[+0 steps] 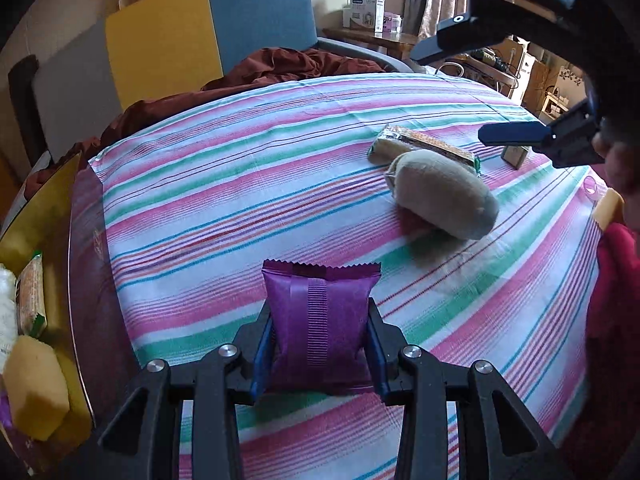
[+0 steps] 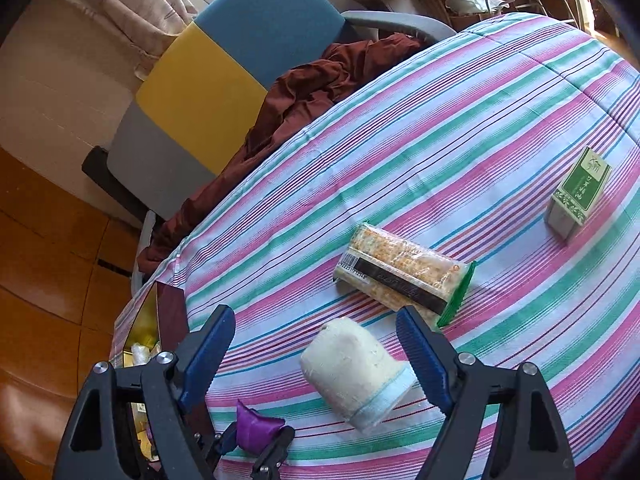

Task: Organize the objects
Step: 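Hold the purple packet with the left gripper while the right grasps the cracker packet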

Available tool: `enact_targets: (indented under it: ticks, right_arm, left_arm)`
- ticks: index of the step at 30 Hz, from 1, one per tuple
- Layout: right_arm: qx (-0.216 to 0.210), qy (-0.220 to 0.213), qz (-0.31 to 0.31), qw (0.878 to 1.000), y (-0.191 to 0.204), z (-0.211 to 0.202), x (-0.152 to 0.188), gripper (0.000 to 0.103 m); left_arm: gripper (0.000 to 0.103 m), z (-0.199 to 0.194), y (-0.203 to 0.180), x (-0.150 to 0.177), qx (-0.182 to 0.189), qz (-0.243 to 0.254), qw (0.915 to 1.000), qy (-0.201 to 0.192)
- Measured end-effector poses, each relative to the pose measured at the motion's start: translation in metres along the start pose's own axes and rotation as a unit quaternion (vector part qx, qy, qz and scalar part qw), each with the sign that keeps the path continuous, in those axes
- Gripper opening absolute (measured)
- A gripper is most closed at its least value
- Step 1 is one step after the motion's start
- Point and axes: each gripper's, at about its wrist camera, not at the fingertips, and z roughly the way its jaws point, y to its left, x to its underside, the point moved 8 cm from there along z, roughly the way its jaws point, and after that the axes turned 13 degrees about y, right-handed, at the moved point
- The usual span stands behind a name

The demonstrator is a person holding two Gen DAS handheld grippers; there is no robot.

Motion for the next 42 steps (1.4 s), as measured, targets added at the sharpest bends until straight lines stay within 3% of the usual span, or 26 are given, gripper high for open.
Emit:
enact_targets:
  ticks: [12, 16, 18, 21, 25, 29, 33, 37, 40, 42]
  right_arm:
    - [0.048, -0.025, 0.033, 0.998, -0.023, -0.01, -0.005, 0.082]
    - [0.099, 0.0, -0.013, 0.995, -0.02, -0.004, -0.009, 0.082]
    - [0.147, 0.023, -0.071, 0.986, -0.013, 0.004, -0.012, 0.082]
    - [0.225, 0.053, -0.14, 0.963, -0.01, 0.02, -0.016, 0.082]
    - [0.266, 0.079, -0.159, 0.947, -0.022, 0.042, -0.026, 0.082]
    - [0.284, 0.081, -0.161, 0.942, -0.031, 0.055, -0.034, 0.082]
    - [0.269, 0.087, -0.15, 0.947, -0.043, 0.063, -0.035, 0.082]
    - [0.276, 0.092, -0.153, 0.944, -0.05, 0.067, -0.033, 0.082]
    - [0.274, 0.079, -0.154, 0.946, -0.049, 0.063, -0.036, 0.054]
    - [0.278, 0.077, -0.154, 0.945, -0.051, 0.062, -0.035, 0.05]
  left_arm:
    - [0.04, 0.001, 0.003, 0.004, 0.026, 0.005, 0.9992, -0.029]
    - [0.04, 0.002, 0.004, 0.003, 0.036, 0.002, 0.9989, -0.031]
    - [0.04, 0.003, 0.005, 0.003, 0.038, 0.001, 0.9987, -0.033]
    - [0.041, 0.003, 0.004, 0.004, 0.038, 0.001, 0.9986, -0.036]
    - [0.041, 0.003, 0.006, 0.004, 0.043, 0.0, 0.9984, -0.037]
    - [0.041, 0.004, 0.006, 0.003, 0.046, -0.002, 0.9982, -0.038]
    - [0.042, 0.004, 0.005, 0.004, 0.045, -0.001, 0.9982, -0.039]
    - [0.042, 0.004, 0.005, 0.004, 0.045, -0.001, 0.9982, -0.039]
    - [0.042, 0.005, 0.005, 0.003, 0.044, 0.0, 0.9983, -0.039]
    - [0.042, 0.004, 0.005, 0.004, 0.042, 0.0, 0.9983, -0.04]
